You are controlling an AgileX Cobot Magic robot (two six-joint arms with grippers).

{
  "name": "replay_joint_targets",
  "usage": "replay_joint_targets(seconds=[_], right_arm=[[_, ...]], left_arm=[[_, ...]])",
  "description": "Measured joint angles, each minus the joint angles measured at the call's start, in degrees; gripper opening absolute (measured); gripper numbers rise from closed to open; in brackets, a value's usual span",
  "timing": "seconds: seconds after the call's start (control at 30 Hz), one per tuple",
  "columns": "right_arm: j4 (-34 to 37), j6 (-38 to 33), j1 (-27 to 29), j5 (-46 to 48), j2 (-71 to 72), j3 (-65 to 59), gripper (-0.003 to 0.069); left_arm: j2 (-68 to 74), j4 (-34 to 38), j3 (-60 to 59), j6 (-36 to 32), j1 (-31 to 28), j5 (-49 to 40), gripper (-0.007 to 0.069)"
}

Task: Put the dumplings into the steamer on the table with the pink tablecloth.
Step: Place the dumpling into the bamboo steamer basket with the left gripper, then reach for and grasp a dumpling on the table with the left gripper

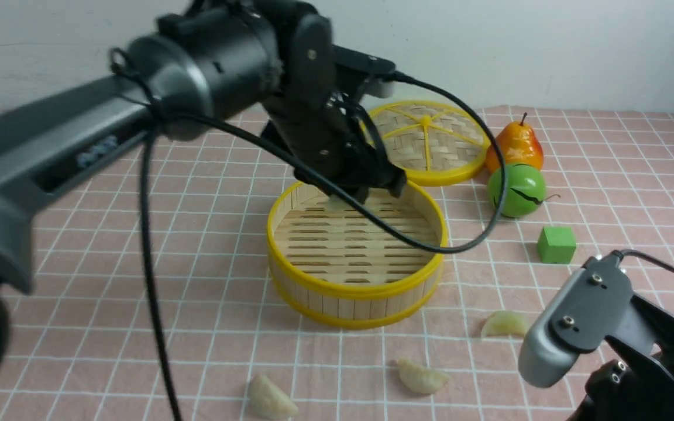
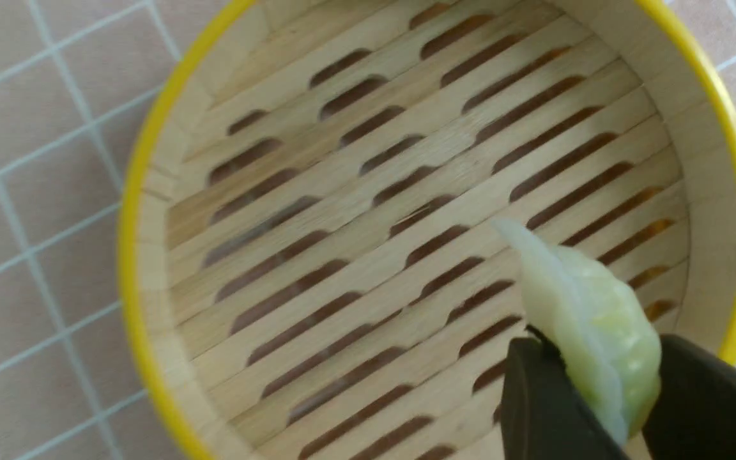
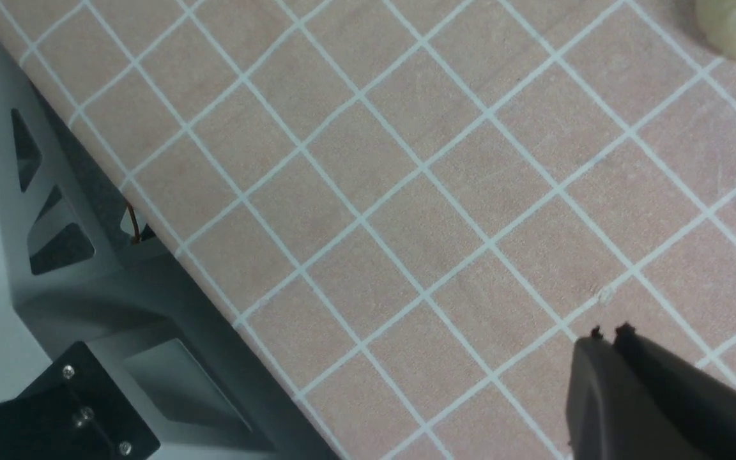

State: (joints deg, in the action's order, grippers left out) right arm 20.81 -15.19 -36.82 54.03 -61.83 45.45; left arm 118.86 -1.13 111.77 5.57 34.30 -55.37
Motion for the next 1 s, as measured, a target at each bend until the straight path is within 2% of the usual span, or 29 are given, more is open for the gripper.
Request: replay_joint_targets(seconds=[0.13, 0.4, 0.5, 0.63, 0.73, 0.83, 1.0], right_arm=[[-0.02, 0.76, 0.0, 4.86, 0.0, 0.0, 0.0024], [-2.28, 1.32, 0.0, 7.62, 0.0, 0.0, 0.0029], [-3.68, 1.32, 0.0, 6.82, 0.0, 0.0, 0.0032], [-5.17, 1.32, 0.0, 6.05, 0.0, 0.02, 0.0036], [-6.06, 1.32, 0.0, 4.67, 0.0, 0.02, 0.004], [-6.97, 1.32, 0.0, 3.19, 0.0, 0.02, 0.0043], [-7.67, 1.32, 0.0, 1.31, 0.0, 0.02, 0.0048]], left_arm=[[8.71, -0.59, 7.19, 3.83, 0.31, -1.01, 0.02], [15.39, -0.95, 10.57, 4.94, 0.25, -2.86, 0.0206], [15.36, -1.61, 10.77, 5.04, 0.25, -3.25, 0.0283], [12.41, -2.51, 10.77, 5.04, 0.25, -6.13, 0.0465], [8.03, -2.82, 10.77, 5.04, 0.25, -9.96, 0.0554], [2.37, -3.38, 10.89, 5.04, 0.25, -14.31, 0.0585], [-6.43, -5.15, 6.35, 6.94, 0.25, -15.24, 0.0566]])
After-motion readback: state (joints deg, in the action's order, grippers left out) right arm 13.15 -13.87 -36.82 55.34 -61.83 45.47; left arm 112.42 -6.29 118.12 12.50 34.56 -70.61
